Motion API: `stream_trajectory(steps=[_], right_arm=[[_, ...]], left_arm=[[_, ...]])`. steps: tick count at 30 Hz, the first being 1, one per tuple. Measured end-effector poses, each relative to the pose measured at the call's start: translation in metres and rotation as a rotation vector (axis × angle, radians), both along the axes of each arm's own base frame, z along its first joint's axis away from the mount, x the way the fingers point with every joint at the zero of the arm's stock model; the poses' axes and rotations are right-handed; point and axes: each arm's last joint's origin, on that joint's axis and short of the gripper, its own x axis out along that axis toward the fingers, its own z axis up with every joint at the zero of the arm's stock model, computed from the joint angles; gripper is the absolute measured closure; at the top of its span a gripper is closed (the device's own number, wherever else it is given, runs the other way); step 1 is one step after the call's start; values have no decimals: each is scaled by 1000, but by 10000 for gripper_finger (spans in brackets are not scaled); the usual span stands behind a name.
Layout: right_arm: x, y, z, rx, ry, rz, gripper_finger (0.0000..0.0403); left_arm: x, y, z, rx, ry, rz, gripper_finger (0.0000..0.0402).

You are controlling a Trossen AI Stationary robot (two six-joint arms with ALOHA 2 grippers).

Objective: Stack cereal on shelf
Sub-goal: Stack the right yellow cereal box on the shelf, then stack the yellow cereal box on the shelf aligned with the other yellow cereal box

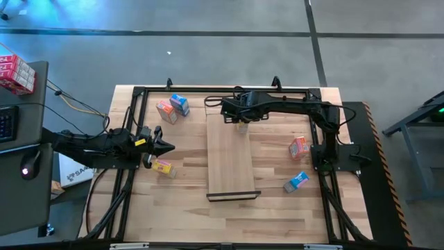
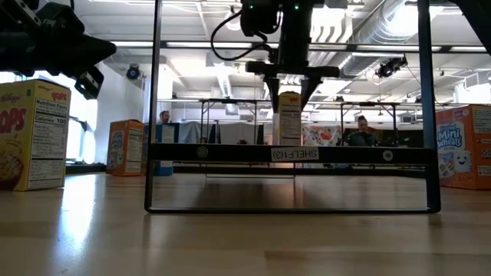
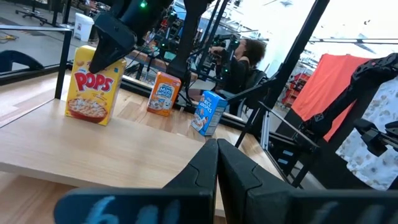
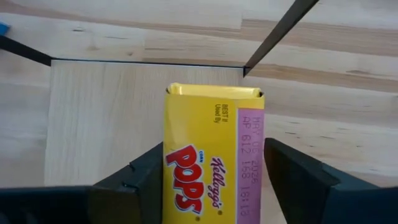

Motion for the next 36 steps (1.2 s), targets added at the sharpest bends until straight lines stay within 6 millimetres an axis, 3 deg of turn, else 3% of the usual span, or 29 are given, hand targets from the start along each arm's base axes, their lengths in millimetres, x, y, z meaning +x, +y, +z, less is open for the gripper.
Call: stream_trajectory(steps=[5,12,23,28,31,36], right_arm=[[-2,-1,2,22,5,10,165],[-3,-8,19,5,-16,49,162],[-12,-19,70,-89,27,207,162],[-32,-15,93,-93,177,337,162],[-46,-10,102,-76,149,415,162],[-96,6,105,-59,161,388,162]], left_arm=[[0,0,0,0,0,0,402],[0,0,0,0,0,0,401],[0,0,0,0,0,0,402],[0,0,0,0,1,0,402],[0,0,0,0,0,0,402],[0,0,0,0,0,1,402]])
